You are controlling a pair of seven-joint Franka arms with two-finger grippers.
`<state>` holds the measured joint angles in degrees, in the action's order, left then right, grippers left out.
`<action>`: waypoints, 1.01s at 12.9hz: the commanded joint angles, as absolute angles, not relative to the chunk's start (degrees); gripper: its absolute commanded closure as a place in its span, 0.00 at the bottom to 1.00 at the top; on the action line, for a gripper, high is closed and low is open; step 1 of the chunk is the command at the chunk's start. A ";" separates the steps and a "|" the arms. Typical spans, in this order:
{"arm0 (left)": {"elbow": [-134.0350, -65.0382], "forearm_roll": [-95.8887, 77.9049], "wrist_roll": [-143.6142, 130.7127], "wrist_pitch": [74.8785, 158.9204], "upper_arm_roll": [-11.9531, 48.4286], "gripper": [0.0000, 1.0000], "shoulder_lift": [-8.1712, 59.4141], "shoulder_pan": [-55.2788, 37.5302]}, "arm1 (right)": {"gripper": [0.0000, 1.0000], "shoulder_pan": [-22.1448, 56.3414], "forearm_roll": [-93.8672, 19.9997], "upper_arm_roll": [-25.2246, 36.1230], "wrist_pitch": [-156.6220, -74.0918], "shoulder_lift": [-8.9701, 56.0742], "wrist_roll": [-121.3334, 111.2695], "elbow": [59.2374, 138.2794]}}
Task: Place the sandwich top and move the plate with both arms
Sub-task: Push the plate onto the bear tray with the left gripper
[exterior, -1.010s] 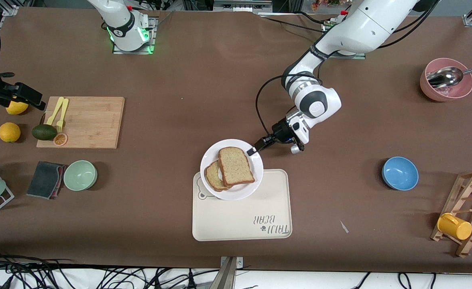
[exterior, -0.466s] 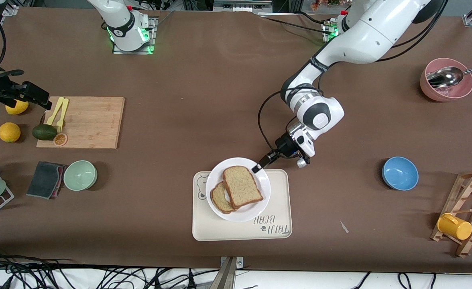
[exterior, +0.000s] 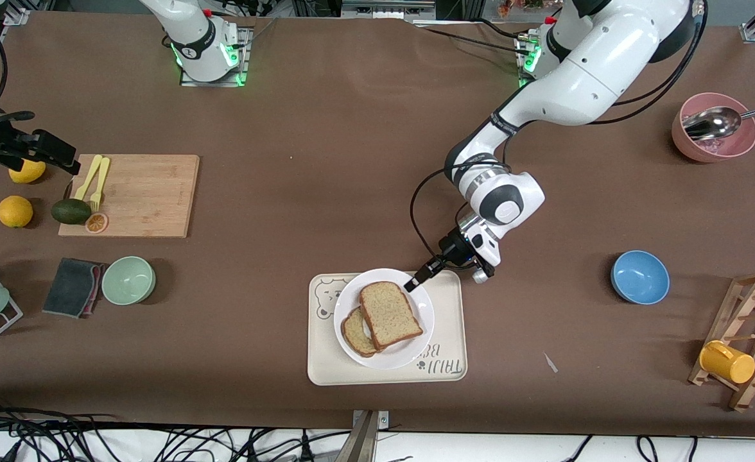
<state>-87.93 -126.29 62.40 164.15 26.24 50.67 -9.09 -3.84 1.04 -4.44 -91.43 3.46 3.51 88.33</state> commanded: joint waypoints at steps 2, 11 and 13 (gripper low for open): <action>-83.58 -124.80 62.75 165.94 26.72 1.00 53.79 -10.55 | 0.00 -3.78 2.02 -4.22 -90.53 2.38 2.82 87.89; -83.58 -123.66 62.93 165.94 26.72 0.92 55.02 -10.81 | 0.00 -3.69 3.52 -4.75 -91.40 2.02 3.60 87.72; -83.58 -123.66 62.93 165.94 26.72 0.80 55.02 -10.90 | 0.00 -3.78 3.43 -4.22 -91.32 1.85 3.17 87.80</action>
